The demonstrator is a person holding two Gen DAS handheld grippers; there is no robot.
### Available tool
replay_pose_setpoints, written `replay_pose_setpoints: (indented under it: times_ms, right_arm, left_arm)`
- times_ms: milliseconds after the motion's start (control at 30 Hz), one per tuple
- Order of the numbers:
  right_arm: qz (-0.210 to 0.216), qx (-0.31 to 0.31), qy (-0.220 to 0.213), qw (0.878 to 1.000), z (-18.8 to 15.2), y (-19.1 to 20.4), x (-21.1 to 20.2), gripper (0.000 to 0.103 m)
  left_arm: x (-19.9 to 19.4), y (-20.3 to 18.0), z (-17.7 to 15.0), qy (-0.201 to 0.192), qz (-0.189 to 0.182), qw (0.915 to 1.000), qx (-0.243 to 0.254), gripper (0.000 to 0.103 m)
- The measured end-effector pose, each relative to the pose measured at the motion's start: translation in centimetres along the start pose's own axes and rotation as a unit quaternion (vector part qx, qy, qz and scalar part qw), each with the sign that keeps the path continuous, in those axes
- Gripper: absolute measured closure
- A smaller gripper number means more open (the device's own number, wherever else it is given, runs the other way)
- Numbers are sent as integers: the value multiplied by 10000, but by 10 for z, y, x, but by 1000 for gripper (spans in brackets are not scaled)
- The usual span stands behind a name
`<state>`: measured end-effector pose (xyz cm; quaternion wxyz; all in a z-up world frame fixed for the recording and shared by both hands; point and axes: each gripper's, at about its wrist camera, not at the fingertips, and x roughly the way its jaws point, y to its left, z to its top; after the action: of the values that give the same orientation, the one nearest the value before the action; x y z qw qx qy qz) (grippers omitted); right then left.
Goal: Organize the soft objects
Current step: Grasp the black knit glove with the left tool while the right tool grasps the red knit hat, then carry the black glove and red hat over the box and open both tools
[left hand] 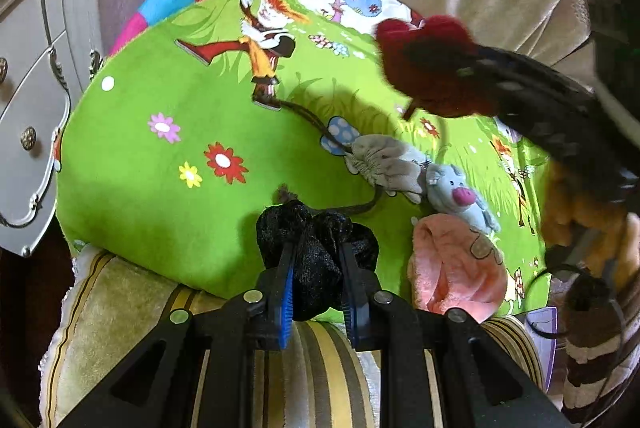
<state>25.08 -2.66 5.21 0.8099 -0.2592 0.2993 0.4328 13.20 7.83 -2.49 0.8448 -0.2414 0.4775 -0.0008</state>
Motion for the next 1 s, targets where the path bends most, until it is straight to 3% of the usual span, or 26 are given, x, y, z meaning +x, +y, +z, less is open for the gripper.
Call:
replay_pose_setpoints:
  times_ms: [267, 533, 767, 1000]
  right_arm:
    - [95, 1059, -223, 9941, -26, -23, -92, 69]
    - [-383, 1720, -110, 9843, -91, -29, -179, 69]
    - [-1031, 2543, -133, 9615, -163, -36, -262, 69]
    - [-1375, 3267, -61, 9350, -226, -37, -301, 69]
  left_arm:
    - [-20, -21, -1, -340, -34, 9988, 354, 82]
    - [-30, -62, -18, -387, -378, 9954, 789, 82]
    - [-37, -103, -36, -355, -688, 9903, 1156, 82]
    - [-41, -148, -64, -231, -991, 9818, 1602, 82]
